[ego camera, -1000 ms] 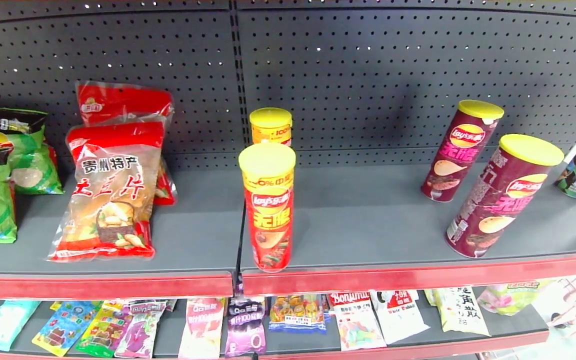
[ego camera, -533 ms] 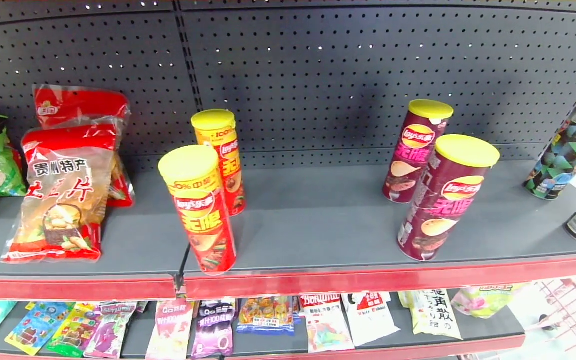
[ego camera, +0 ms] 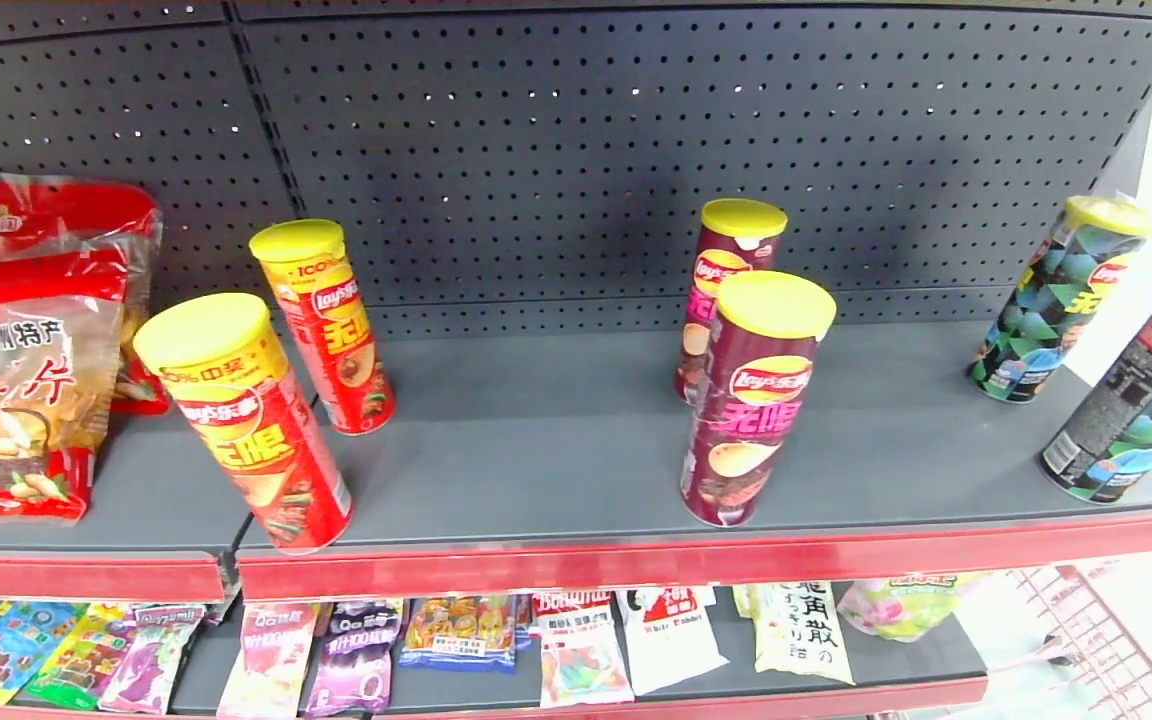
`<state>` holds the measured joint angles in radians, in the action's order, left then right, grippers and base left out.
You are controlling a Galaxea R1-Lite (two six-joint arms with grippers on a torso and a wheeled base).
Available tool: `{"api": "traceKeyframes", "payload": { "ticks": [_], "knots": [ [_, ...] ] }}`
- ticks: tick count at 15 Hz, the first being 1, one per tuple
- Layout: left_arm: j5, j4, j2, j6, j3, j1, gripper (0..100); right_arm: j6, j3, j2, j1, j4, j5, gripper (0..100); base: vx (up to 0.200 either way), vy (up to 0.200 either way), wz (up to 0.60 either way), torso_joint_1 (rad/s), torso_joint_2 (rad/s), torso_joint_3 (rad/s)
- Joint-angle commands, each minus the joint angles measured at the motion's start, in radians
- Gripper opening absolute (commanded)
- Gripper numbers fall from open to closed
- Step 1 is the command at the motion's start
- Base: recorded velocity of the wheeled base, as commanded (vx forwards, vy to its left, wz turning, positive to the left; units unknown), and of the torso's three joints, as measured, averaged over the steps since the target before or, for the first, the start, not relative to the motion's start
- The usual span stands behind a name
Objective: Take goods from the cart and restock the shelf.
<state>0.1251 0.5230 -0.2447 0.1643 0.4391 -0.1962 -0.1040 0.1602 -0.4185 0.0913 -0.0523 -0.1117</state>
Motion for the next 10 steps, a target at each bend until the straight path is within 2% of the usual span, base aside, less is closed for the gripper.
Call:
{"api": "traceKeyframes", "payload": {
  "ticks": [1, 6, 7, 10],
  "knots": [
    [0.001, -0.011, -0.001, 0.001, -0.011, 0.0, 100, 0.0, -0.007, 0.012, 0.001, -0.001, 0.0, 100, 0.0, -0.2, 0.0, 0.002, 0.0, 0.002],
    [0.001, -0.012, 0.002, 0.001, -0.011, 0.0, 100, 0.0, -0.01, 0.012, 0.001, -0.001, 0.0, 100, 0.0, -0.2, 0.0, 0.003, 0.0, 0.003],
    [0.001, -0.012, 0.004, 0.004, -0.011, 0.0, 100, 0.0, -0.01, 0.012, 0.001, -0.001, 0.0, 100, 0.0, 0.0, 0.0, 0.0, 0.0, 0.0],
    [0.002, -0.012, 0.002, 0.046, -0.013, 0.0, 100, 0.0, -0.011, 0.01, 0.002, -0.001, 0.001, 100, 0.0, 0.0, 0.0, 0.0, 0.0, 0.0]
  ]
}}
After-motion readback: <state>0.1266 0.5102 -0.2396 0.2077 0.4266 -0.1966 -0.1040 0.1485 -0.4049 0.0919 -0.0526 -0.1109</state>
